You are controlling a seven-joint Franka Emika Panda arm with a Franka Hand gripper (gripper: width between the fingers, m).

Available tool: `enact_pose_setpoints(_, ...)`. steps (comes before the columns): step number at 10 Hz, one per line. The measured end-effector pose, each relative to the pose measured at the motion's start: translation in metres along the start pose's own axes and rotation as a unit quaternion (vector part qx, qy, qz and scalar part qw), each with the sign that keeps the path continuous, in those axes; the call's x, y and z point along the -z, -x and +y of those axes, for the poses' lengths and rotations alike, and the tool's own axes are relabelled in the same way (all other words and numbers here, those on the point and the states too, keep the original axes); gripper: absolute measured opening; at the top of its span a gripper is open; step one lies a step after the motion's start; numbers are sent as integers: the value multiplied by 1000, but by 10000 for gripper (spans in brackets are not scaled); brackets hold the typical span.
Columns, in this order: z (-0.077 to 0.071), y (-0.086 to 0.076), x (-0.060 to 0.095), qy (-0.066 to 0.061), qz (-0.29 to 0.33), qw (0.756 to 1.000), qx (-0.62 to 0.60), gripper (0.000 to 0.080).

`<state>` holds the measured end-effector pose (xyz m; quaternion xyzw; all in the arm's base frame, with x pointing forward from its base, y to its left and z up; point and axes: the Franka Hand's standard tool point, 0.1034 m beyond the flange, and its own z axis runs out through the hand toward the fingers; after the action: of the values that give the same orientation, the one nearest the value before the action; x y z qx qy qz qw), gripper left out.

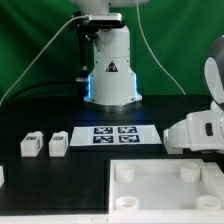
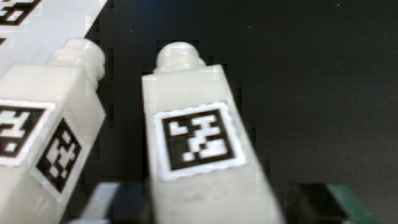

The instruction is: Assemble one leg

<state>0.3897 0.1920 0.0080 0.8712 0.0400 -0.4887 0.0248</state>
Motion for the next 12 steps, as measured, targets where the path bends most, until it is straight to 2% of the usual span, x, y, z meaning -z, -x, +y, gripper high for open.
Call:
enact_pose_setpoints(1,0,0,0,0,0,1000,0,291)
enact_pose_setpoints(7,0,0,0,0,0,1000,0,291)
enact_pose_setpoints(8,3,0,4,-2,3,1000,7,292)
enact_pose_setpoints(9,13,3,28,-11,23,999,22,294)
enact_pose_setpoints(11,35,33,80,-25,79,996,32,294)
enact_pose_setpoints(12,43,46,103,-31,140,989,29,294)
